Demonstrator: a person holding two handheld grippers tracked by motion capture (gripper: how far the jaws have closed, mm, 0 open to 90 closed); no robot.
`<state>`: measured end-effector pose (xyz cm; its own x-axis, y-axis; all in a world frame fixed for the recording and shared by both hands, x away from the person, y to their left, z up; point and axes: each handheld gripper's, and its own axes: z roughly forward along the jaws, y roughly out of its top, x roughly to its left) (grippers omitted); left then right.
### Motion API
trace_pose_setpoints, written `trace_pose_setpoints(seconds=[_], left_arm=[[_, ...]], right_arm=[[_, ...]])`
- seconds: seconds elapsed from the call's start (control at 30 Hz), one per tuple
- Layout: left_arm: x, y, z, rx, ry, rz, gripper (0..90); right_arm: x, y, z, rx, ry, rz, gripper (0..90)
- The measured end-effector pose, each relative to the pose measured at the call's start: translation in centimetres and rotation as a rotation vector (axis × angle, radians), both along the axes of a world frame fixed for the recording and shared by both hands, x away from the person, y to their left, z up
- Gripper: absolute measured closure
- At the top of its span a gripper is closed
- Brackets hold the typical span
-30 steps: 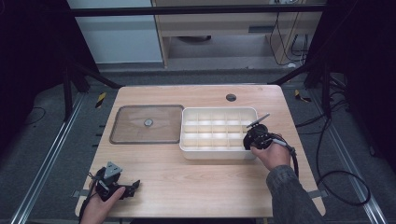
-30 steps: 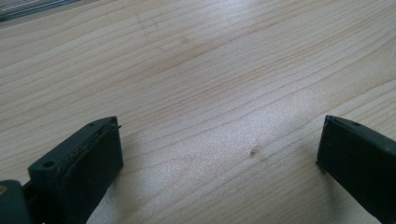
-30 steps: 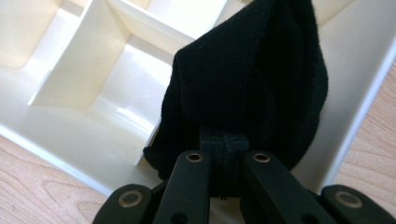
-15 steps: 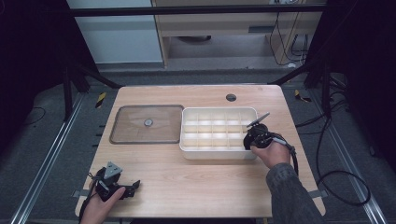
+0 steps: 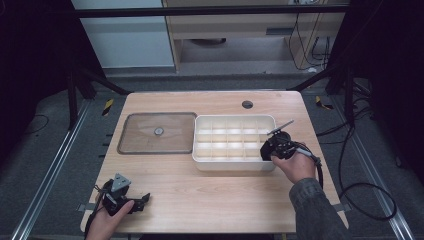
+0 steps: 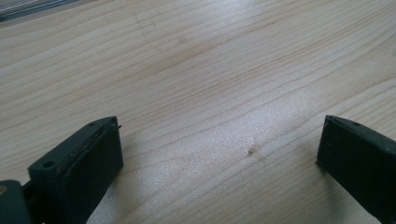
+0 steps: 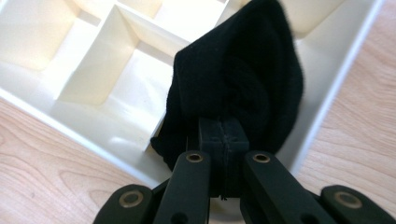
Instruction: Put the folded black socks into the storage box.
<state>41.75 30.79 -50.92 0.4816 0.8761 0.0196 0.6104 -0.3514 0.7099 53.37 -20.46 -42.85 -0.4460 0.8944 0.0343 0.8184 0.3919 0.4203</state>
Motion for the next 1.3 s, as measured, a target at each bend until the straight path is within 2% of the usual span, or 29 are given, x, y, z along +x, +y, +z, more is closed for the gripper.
trace_pose_setpoints(seconds=[0.1,0.37,0.83,1.3], left_arm=[[0.0,0.0,0.0,0.003,0.002,-0.004,0.0],[0.0,0.0,0.0,0.002,0.001,-0.003,0.0],[0.0,0.0,0.0,0.001,0.001,-0.003,0.0],[0.0,0.0,0.0,0.001,0.001,-0.003,0.0]], right_arm=[[-0.3,-0.5,0.7,0.017,-0.012,-0.011,90.0],[-1.1,-2.0,2.3,0.080,-0.085,-0.012,90.0],[-2.6,-3.6,4.2,0.128,-0.172,-0.021,90.0],[-3.8,-3.7,6.5,0.162,-0.273,-0.012,90.0]])
